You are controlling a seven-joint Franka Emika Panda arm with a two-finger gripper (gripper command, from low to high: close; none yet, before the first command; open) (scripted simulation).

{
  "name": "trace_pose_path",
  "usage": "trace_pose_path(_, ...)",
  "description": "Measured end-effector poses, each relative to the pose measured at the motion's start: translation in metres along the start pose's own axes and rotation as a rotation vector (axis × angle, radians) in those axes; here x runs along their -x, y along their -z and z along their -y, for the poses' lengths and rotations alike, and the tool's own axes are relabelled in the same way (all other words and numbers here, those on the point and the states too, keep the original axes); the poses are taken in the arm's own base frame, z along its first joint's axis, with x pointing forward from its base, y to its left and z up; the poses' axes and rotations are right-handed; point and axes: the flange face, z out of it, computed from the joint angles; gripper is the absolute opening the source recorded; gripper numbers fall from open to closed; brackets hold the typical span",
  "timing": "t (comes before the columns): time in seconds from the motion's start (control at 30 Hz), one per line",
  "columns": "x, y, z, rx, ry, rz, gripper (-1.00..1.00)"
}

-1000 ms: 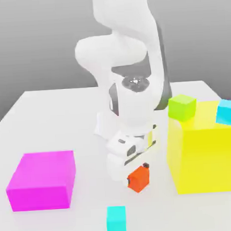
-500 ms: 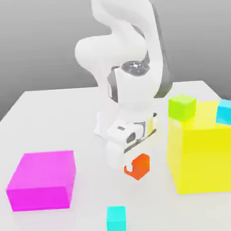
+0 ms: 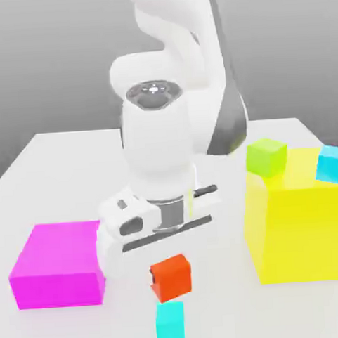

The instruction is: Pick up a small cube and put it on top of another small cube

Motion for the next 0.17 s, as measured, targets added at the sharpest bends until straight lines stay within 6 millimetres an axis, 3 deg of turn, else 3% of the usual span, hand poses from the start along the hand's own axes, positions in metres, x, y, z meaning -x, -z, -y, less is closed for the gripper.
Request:
trace_pose_path(0.03, 0.0002, -0.0124, -0.0004, 0.001, -0.001, 0.000, 1.00)
trace_pose_path(0.17, 0.0002, -0.0124, -0.0004, 0.001, -0.001, 0.000, 1.00)
